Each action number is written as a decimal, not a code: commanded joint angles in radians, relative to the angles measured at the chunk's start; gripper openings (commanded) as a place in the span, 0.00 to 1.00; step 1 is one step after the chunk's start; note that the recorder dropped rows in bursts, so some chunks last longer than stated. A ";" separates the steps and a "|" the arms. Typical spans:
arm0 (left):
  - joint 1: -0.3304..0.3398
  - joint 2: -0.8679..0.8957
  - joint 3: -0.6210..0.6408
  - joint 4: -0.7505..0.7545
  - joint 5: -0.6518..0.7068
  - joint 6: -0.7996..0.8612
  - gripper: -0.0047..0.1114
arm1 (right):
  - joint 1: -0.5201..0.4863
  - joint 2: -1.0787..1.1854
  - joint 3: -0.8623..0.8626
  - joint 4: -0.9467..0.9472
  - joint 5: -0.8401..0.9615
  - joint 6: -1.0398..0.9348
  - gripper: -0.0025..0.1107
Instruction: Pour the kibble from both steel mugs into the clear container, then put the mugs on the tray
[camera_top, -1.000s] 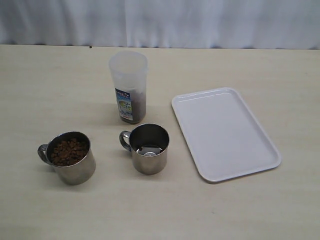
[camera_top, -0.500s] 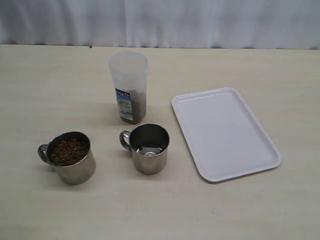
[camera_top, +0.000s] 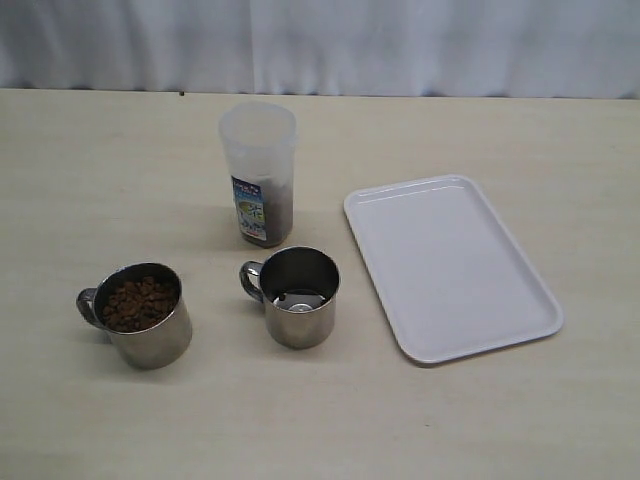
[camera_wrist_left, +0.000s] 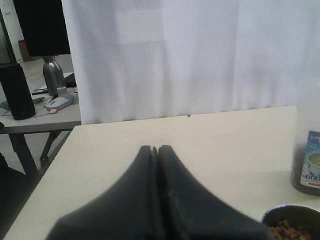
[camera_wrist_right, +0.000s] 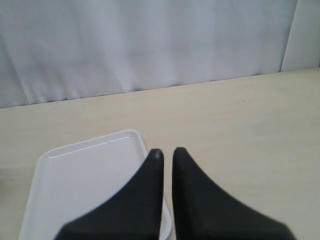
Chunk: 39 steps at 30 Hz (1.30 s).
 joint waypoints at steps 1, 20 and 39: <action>-0.008 -0.003 0.002 -0.090 -0.082 -0.028 0.04 | 0.003 -0.003 0.001 -0.010 -0.002 -0.001 0.06; -0.378 0.450 0.002 -0.321 -0.128 -0.025 0.04 | 0.003 -0.003 0.001 -0.010 -0.002 -0.001 0.06; -0.542 1.197 -0.070 -0.131 -0.335 -0.152 0.17 | 0.003 -0.003 0.001 -0.010 -0.002 -0.001 0.06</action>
